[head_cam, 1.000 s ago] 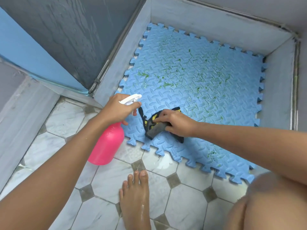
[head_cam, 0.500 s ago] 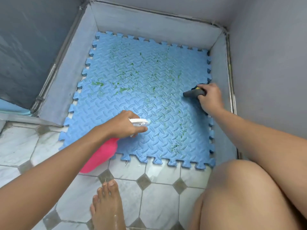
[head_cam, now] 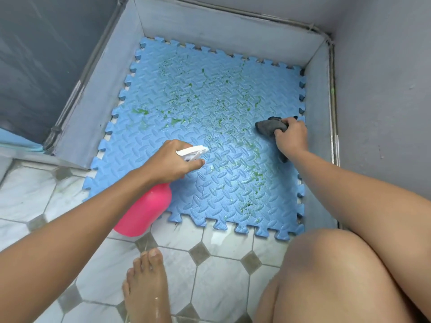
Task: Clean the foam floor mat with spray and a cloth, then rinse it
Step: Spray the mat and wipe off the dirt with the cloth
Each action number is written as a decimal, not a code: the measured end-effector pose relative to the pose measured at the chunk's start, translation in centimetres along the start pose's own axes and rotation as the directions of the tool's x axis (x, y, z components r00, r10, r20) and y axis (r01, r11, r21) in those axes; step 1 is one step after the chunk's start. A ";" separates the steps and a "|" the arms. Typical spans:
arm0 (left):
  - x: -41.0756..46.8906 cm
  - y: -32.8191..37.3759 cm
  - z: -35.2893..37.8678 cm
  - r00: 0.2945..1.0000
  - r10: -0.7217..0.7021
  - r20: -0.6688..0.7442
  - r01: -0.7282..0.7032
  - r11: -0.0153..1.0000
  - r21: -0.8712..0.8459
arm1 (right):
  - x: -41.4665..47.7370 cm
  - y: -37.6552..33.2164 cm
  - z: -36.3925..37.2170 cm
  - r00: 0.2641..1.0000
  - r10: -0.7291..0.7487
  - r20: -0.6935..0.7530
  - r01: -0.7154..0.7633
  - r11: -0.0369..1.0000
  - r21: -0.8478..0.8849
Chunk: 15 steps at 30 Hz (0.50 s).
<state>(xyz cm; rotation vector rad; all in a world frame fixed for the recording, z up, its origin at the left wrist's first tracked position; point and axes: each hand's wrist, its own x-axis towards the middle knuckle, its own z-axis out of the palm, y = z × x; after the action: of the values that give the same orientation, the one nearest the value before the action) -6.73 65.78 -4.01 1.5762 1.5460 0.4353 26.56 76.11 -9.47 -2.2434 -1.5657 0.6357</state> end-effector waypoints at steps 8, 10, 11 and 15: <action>0.1 0.4 0.0 0.991 0.039 0.129 -0.034 0.999 -0.042 | -0.4 0.4 -0.4 0.994 -0.087 0.066 0.097 0.982 -0.164; -0.2 0.5 0.9 0.982 0.058 0.182 -0.046 0.997 -0.068 | -0.4 0.3 -0.5 0.995 -0.070 0.071 0.080 0.985 -0.152; -0.4 0.5 1.3 0.970 0.081 0.231 -0.067 0.995 -0.070 | -0.4 0.3 -0.7 0.995 -0.061 0.073 0.071 0.987 -0.144; -0.7 0.8 2.2 0.878 0.184 0.442 -0.217 0.976 0.025 | -0.7 0.3 -0.9 0.995 -0.057 0.083 0.067 0.990 -0.126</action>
<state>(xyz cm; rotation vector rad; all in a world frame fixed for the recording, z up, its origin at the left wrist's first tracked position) -4.68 64.46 -4.45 1.7572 1.0685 0.1180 27.08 75.36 -8.71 -2.2762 -1.7545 0.6299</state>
